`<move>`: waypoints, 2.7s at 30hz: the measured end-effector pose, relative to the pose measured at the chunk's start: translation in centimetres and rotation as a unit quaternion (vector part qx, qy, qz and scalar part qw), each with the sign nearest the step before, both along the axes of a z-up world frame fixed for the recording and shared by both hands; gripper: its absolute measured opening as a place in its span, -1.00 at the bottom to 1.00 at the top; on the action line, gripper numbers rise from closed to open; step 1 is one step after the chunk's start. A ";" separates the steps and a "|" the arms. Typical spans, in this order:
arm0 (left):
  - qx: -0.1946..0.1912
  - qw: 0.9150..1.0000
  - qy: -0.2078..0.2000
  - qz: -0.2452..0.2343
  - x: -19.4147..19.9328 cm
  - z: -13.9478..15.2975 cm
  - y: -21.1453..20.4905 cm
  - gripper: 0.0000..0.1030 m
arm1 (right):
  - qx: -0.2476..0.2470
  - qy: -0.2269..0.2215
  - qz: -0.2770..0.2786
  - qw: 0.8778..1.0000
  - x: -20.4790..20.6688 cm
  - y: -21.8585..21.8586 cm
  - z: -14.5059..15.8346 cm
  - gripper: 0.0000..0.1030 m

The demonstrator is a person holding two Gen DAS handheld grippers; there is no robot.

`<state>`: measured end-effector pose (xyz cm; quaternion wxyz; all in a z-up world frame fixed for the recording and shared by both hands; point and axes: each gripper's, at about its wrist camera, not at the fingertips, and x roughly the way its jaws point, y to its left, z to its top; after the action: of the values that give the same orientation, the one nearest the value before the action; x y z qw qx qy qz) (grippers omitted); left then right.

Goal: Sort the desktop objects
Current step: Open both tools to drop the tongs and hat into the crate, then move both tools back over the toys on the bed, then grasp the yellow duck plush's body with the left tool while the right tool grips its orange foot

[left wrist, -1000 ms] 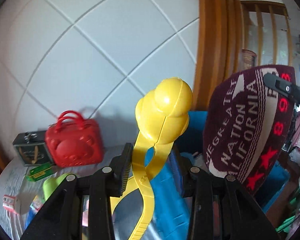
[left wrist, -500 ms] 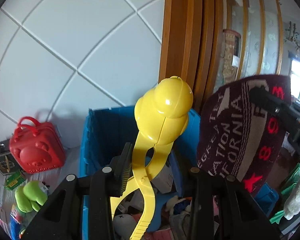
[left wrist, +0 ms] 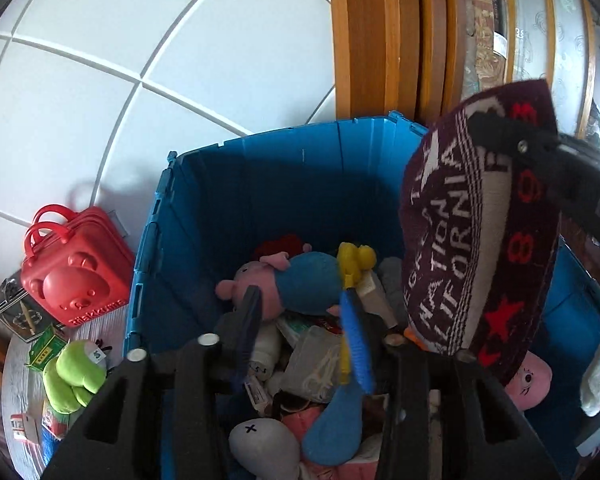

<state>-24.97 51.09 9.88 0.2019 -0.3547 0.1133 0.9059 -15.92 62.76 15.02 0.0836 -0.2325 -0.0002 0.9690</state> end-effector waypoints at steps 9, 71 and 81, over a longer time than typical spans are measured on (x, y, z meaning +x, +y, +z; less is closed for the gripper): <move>0.004 1.000 -0.002 0.027 -0.9 -0.2 -0.9 0.35 | 0.007 -0.019 0.004 1.000 -0.8 -0.6 -0.9 -0.74; 0.067 0.950 0.019 0.305 14.4 -12.3 -52.5 0.96 | -0.074 -0.003 0.198 0.977 8.3 -38.5 -9.4 1.00; 0.059 0.961 -0.080 0.259 11.9 -20.2 -55.5 0.96 | -0.119 -0.181 0.184 0.959 2.8 -45.2 -21.6 1.00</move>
<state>-13.08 -4.43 -10.33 -0.0104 -0.4310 -0.0530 0.9007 -13.11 17.60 -6.62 -0.1260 -0.4081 0.0569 0.9024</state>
